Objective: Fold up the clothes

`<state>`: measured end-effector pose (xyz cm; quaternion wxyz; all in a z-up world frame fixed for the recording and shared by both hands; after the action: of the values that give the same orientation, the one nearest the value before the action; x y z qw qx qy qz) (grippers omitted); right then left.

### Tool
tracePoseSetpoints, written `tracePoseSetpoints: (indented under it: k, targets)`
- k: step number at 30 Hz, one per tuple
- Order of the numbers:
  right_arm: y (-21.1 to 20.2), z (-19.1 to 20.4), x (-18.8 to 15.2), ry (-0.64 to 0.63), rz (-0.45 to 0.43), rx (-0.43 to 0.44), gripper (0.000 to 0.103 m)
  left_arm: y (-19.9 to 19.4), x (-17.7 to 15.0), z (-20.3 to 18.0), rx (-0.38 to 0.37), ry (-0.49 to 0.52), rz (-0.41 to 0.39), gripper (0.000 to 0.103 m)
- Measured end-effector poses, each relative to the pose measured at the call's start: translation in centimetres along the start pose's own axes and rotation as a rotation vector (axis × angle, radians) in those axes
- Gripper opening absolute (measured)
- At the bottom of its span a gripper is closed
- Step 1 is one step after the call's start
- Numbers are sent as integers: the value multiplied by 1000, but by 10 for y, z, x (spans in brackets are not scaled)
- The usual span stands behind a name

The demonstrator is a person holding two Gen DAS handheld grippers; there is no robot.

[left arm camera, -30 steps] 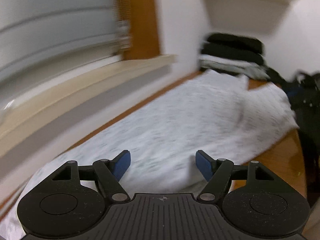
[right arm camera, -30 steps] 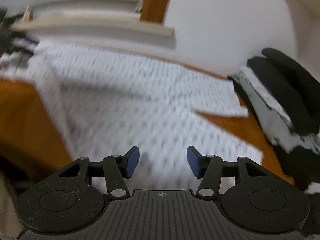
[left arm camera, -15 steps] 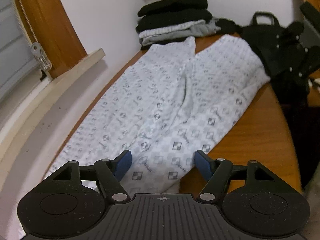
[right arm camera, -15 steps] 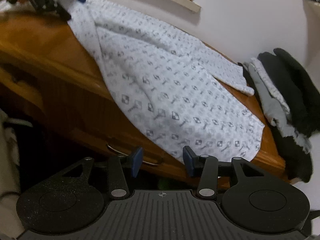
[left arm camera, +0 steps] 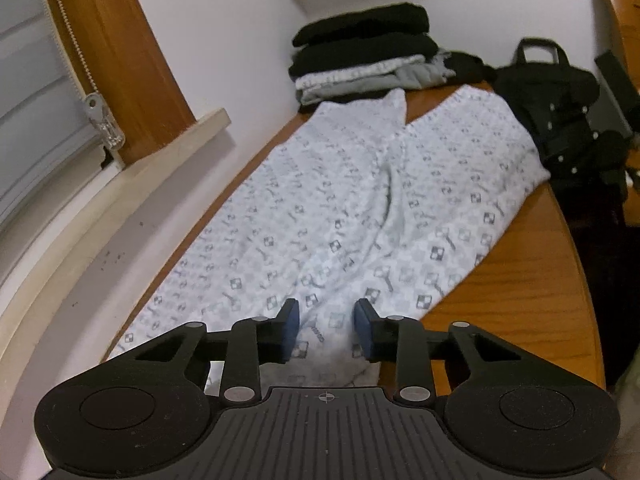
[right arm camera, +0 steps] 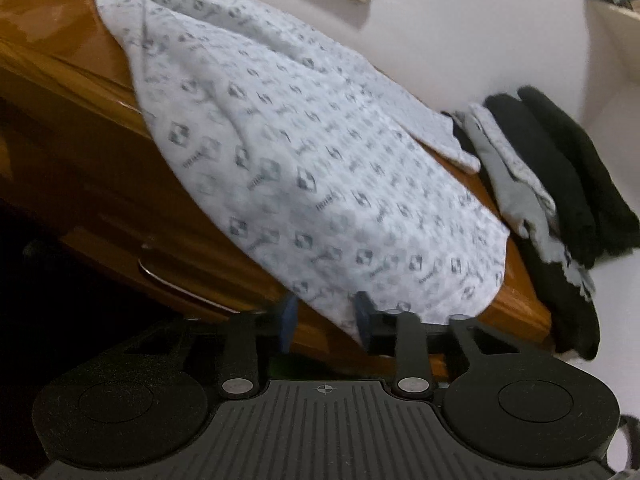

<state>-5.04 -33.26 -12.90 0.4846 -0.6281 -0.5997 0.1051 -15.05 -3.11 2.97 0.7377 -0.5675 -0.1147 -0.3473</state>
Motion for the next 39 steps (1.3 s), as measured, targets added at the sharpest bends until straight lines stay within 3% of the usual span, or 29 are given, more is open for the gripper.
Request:
tracePoseSetpoints:
  k: [1,4,7,11,12,14,15,19,21,22,23,24,26,28,33,36,38,39]
  targets:
    - [1,-1,-2,3,2,1,10,-2,0,2,-6,-9,-8,25]
    - [1,-7,-6,24,-6,1,1,-6,1,4,-27,-20,-22,7]
    - [1,-10,-9,33,-3,8,2,-4,-1,2,-25,-8,-9,6]
    - [6,-3,-13,16,10,4,13,1,-5,-5,-21,22,21,15]
    - [8,0,-14,15,13,2,22,1,-6,-6,-22,31,22,19]
    - [14,8,-14,-11,16,-19,31,2,-7,-9,-19,45,26,44]
    - [17,11,-14,-24,20,-27,34,2,-6,-9,-12,51,28,48]
    - [32,12,-10,-10,22,-117,37,5,-6,-11,9,72,35,48]
    - [39,7,-10,18,27,-144,37,5,-6,-11,8,75,37,40]
    - [42,4,-12,36,36,-149,35,5,-6,-11,2,73,36,21]
    - [45,1,-14,55,44,-154,30,5,-5,-10,-3,70,35,11]
    - [46,-2,-17,78,39,-142,14,2,-5,-10,-5,60,22,10]
    - [45,-7,-22,104,29,-128,7,-3,-5,-8,-7,45,-5,1]
    - [42,-13,-26,134,13,-120,1,-8,-4,-6,-16,34,-27,1]
    - [26,-24,-26,147,-24,-133,1,-16,-2,2,-17,-3,-64,0]
    - [30,-24,-27,126,6,-107,2,-11,-3,3,-25,-6,-44,0]
    - [39,-16,-28,122,16,-111,12,-4,-5,1,-19,2,-14,5]
    - [43,-12,-29,120,22,-113,26,-1,-6,1,-18,7,-3,5]
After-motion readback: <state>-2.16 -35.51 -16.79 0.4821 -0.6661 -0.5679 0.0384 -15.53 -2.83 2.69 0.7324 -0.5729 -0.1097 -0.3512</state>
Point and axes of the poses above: each gripper's, at about its wrist camera, not at the fingertips, and y roughly the way its jaws point, z to its left, x to its top, the point moved 3 cm from there along y, roughly the way its jaws point, and after that the axes turned 13 degrees about z, right-handed, at the moved point
